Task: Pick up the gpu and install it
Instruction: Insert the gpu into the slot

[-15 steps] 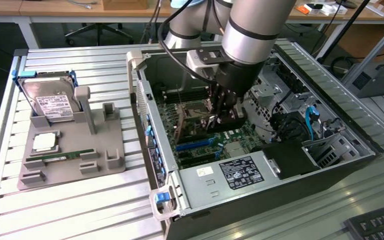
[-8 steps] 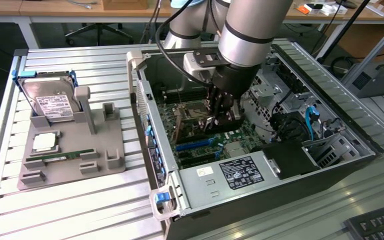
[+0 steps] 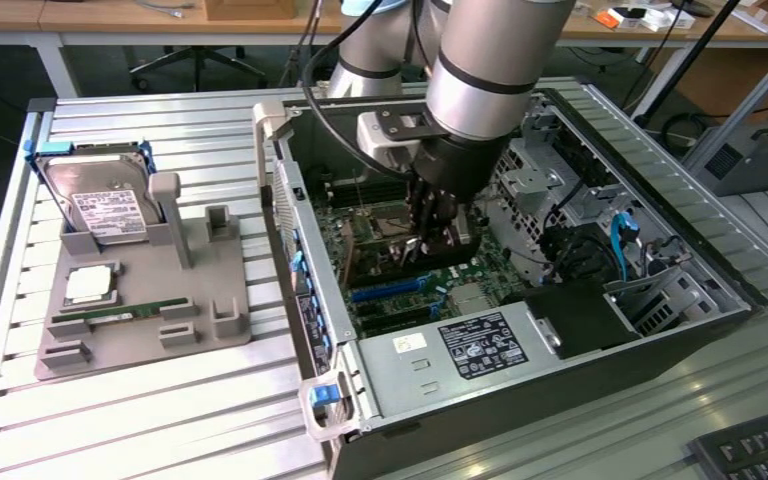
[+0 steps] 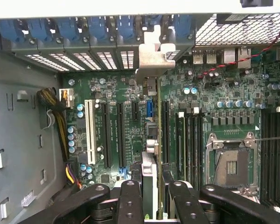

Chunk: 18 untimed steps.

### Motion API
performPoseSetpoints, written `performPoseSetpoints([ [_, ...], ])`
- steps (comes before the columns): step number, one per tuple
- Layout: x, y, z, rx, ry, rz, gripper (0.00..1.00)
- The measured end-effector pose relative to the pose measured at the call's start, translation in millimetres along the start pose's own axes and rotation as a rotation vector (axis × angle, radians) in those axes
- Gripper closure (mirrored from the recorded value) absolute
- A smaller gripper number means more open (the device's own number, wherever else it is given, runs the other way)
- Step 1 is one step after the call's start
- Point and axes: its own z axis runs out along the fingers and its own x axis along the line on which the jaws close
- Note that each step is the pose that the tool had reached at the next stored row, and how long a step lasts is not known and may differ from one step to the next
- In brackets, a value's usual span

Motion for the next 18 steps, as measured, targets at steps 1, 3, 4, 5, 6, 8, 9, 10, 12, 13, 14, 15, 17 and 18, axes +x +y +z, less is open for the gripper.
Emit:
performPoseSetpoints([
  [1,-0.2,0.7,1.1,0.0,0.0001,0.0,0.73],
  [3,-0.9,2.3,5.5,0.0,0.0006,0.0,0.73],
  [4,-1.6,3.1,7.4,0.0,0.0014,0.0,0.73],
  [5,-2.3,4.0,8.8,-0.0001,0.0018,0.0,0.73],
  [6,-2.8,5.0,9.8,0.0,0.0019,0.0,0.73],
  [8,-4.0,9.4,12.6,0.0001,0.0024,0.0,0.73],
  [9,-4.2,10.9,14.0,0.0001,0.0027,0.0,0.73],
  [10,-4.1,12.0,15.4,0.0001,0.0028,0.0,0.73],
  [12,-3.9,14.4,18.3,0.0001,0.0036,0.0,0.73],
  [13,-3.9,15.6,19.4,0.0001,0.004,0.0,0.73],
  [14,-3.8,16.7,20.4,0.0001,0.0043,0.0,0.73],
  [15,-3.9,19.9,21.9,0.0001,0.0054,0.0,0.73],
  [17,-3.9,23.2,24.7,0.0002,0.007,0.0,0.73],
  [18,-3.8,23.9,25.9,0.0002,0.0076,0.0,0.73],
])
